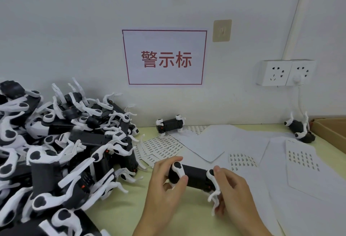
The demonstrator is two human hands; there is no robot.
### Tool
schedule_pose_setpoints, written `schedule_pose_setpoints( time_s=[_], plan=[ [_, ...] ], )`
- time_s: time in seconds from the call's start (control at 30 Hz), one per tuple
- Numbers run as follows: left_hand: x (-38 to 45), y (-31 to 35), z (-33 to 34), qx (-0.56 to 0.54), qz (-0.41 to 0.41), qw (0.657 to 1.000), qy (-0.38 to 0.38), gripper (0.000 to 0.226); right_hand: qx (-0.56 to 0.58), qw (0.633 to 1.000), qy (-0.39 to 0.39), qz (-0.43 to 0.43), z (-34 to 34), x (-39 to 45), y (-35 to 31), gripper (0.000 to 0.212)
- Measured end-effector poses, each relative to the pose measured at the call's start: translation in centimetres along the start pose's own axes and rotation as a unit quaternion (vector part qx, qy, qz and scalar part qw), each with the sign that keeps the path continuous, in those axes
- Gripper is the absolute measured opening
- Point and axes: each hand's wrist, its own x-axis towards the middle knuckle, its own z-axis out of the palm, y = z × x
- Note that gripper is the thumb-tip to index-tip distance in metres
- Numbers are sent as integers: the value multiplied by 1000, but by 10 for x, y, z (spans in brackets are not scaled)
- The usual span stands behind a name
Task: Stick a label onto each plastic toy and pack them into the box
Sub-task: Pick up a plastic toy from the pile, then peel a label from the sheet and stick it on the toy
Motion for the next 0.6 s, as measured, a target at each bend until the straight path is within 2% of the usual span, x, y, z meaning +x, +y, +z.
schedule_pose_setpoints(
  time_s=[0.1,0.17,0.2,0.3,0.4,0.5,0.6],
  plan=[
    [-1,5,1,10,11,1000,6,31,-15,999,21,-36,1,1,1,26],
    [0,4,2,19,8,1000,22,21,0,998,26,-55,3,-2,-2,18],
    [1,3,2,30,4,999,30,17,2,998,18,-68,4,-4,-4,18],
    [2,-3,0,107,24,992,67,34,-14,994,-20,-111,5,-9,-6,20],
    [4,-6,-4,137,57,983,104,34,-53,990,-30,-127,1,-7,-5,25],
    [6,-12,-8,180,89,970,136,36,-117,984,68,-112,-14,2,-1,28],
    [9,-18,-12,219,118,956,153,40,-181,966,181,-22,-38,12,6,38]
  ],
)
